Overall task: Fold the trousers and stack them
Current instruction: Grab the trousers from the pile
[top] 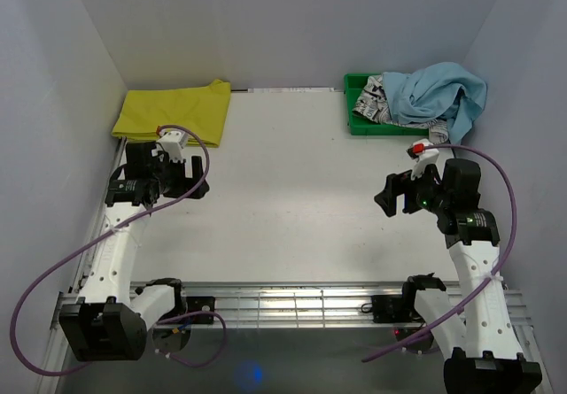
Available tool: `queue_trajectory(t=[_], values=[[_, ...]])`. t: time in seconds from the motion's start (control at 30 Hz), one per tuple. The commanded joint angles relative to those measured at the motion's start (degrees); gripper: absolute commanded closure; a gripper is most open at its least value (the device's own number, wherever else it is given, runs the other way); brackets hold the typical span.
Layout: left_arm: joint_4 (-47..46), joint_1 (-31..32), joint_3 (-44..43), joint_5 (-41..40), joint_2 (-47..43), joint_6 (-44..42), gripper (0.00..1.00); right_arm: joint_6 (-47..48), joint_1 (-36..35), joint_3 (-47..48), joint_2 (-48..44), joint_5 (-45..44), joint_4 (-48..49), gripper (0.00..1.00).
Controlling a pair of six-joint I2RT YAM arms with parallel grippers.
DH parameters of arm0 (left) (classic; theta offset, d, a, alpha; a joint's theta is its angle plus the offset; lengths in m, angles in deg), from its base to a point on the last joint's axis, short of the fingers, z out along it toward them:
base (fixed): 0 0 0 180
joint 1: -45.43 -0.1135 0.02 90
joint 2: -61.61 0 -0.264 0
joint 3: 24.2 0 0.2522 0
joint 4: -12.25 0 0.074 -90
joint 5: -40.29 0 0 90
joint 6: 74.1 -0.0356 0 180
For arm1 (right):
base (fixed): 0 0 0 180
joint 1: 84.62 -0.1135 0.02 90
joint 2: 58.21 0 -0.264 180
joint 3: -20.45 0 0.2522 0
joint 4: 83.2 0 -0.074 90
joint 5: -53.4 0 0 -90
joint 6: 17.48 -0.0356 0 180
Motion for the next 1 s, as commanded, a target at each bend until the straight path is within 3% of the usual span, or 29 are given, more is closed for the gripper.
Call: queue_trajectory(t=[0.0,0.17,0.33,0.57,0.73,0.87,0.97], values=[[-0.29,-0.06,-5.14,-1.45,2.62,1.91,0.02,-0.27,0.06,3.64,2.62,2.29,3.13,0.10],[-0.54,-0.06,-11.12,4.17,5.44,-2.75,0.02,0.09,0.06,11.01,12.63,0.73,6.73,0.10],[-5.73,-0.06,-15.16,0.22,7.45,-1.17,0.02,1.32,0.06,26.21,27.02,-4.37,10.42,0.10],[-5.92,-0.06,-18.07,4.52,12.63,-3.63,0.02,4.56,0.15,49.85,49.01,-12.27,12.19,0.10],[-5.57,-0.06,-18.51,1.10,15.89,-4.68,0.02,9.04,0.23,68.99,66.48,-19.12,11.75,0.10],[-4.60,-0.15,-18.69,-1.18,18.09,-5.92,0.02,14.92,0.32,78.76,76.97,-23.70,11.66,0.10],[-3.72,-0.06,-18.69,-3.38,19.41,-6.62,0.02,17.13,0.67,80.72,82.51,-23.63,12.62,0.10]])
